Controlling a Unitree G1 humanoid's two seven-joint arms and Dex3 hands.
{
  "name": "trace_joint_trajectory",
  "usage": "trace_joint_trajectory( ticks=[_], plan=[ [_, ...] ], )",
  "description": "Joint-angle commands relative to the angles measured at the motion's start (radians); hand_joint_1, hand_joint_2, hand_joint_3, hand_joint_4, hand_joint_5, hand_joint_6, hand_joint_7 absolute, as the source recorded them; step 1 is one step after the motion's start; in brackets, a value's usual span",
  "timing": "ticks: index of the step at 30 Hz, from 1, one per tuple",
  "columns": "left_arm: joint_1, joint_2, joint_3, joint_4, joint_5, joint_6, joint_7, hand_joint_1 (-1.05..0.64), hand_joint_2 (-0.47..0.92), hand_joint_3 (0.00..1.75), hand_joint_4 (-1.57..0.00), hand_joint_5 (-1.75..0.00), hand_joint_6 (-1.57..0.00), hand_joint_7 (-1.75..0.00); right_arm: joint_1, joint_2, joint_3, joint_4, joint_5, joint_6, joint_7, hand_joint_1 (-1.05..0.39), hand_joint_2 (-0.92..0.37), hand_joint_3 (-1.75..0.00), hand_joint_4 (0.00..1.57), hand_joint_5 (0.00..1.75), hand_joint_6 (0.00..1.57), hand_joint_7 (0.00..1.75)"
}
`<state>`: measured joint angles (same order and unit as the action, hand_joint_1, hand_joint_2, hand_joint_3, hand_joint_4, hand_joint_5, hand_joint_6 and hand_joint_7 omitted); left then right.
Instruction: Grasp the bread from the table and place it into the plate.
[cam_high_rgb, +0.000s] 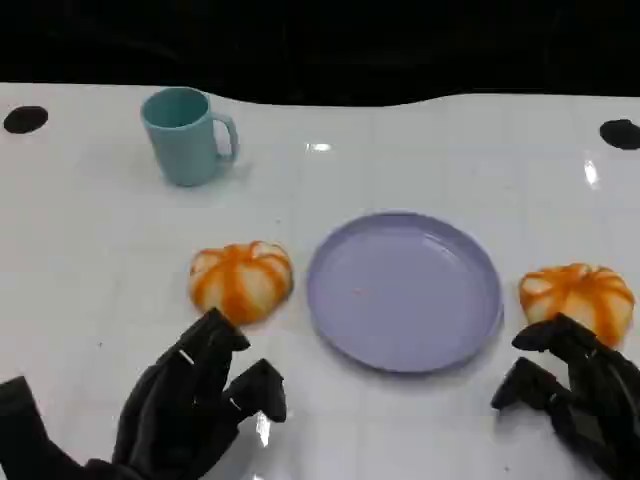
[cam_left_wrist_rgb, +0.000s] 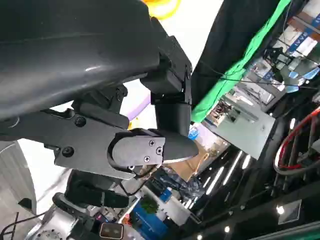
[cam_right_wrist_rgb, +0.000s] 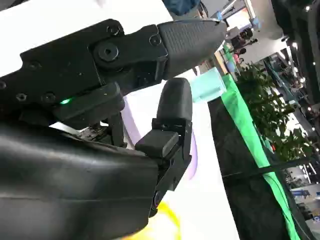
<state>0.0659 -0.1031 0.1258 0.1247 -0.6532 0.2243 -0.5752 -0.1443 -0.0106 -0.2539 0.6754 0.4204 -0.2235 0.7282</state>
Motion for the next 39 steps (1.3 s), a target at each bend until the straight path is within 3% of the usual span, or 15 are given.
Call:
trace_joint_trajectory(
  ticks=[1, 17, 20, 23, 24, 25, 28, 30, 32, 39],
  plan=[
    [0.008, 0.008, 0.005, -0.001, -0.002, -0.003, -0.013, -0.55, 0.92, 0.32, -0.82, -1.75, -0.66, -1.69, 0.012, -0.015, 0.002, 0.010, -0.009, -0.003, -0.006, -0.53, -0.92, -0.23, 0.69, 1.47, 0.61, 1.17],
    [-0.004, 0.010, 0.010, 0.003, -0.006, 0.006, -0.007, -0.56, 0.92, 0.31, -0.81, -1.75, -0.64, -1.69, 0.008, -0.016, 0.001, 0.010, -0.010, -0.002, -0.014, -0.54, -0.92, -0.22, 0.68, 1.49, 0.62, 1.16],
    [-0.007, 0.010, 0.009, -0.002, 0.012, -0.013, 0.004, -0.57, 0.92, 0.30, -0.76, -1.75, -0.62, -1.53, 0.009, -0.018, 0.006, 0.009, -0.018, -0.007, -0.023, -0.54, -0.92, -0.24, 0.68, 1.49, 0.62, 1.17],
    [-0.006, 0.014, -0.007, -0.024, 0.070, -0.067, 0.024, -0.57, 0.92, 0.30, -0.75, -1.75, -0.62, -1.49, 0.009, -0.017, 0.005, 0.004, -0.014, 0.001, -0.023, -0.54, -0.92, -0.24, 0.68, 1.49, 0.62, 1.17],
    [-0.006, 0.027, -0.026, -0.044, 0.139, -0.127, 0.038, -0.57, 0.92, 0.29, -0.62, -1.55, -0.51, -1.22, 0.008, -0.015, 0.004, 0.001, -0.010, 0.007, -0.023, -0.53, -0.92, -0.24, 0.68, 1.49, 0.61, 1.17],
    [-0.007, 0.036, -0.040, -0.058, 0.190, -0.173, 0.047, -0.58, 0.92, 0.27, -0.54, -1.27, -0.51, -0.75, 0.006, -0.014, 0.003, -0.001, -0.006, 0.012, -0.021, -0.52, -0.92, -0.24, 0.68, 1.49, 0.62, 1.17],
    [-0.010, 0.057, -0.066, -0.074, 0.284, -0.256, 0.062, -0.60, 0.92, 0.23, -0.46, -0.97, -0.49, -0.26, 0.003, -0.013, -0.002, -0.001, 0.008, 0.028, -0.009, -0.51, -0.92, -0.24, 0.67, 1.50, 0.61, 1.18],
    [-0.011, 0.078, -0.084, -0.090, 0.341, -0.290, 0.076, -0.61, 0.92, 0.21, -0.44, -0.91, -0.48, -0.18, 0.003, -0.016, 0.000, -0.004, 0.004, 0.031, -0.013, -0.51, -0.92, -0.24, 0.67, 1.50, 0.61, 1.19],
    [-0.012, 0.100, -0.099, -0.108, 0.390, -0.312, 0.091, -0.61, 0.92, 0.18, -0.31, -0.80, -0.36, -0.09, 0.003, -0.018, 0.003, -0.006, -0.003, 0.032, -0.018, -0.54, -0.92, -0.23, 0.67, 1.51, 0.61, 1.20],
    [-0.027, 0.183, -0.150, -0.178, 0.611, -0.384, 0.189, -0.59, 0.92, 0.16, -0.15, -0.67, -0.31, -0.04, 0.001, -0.014, 0.002, 0.008, -0.011, -0.003, -0.019, -0.55, -0.92, -0.22, 0.66, 1.49, 0.60, 1.20]
  ],
)
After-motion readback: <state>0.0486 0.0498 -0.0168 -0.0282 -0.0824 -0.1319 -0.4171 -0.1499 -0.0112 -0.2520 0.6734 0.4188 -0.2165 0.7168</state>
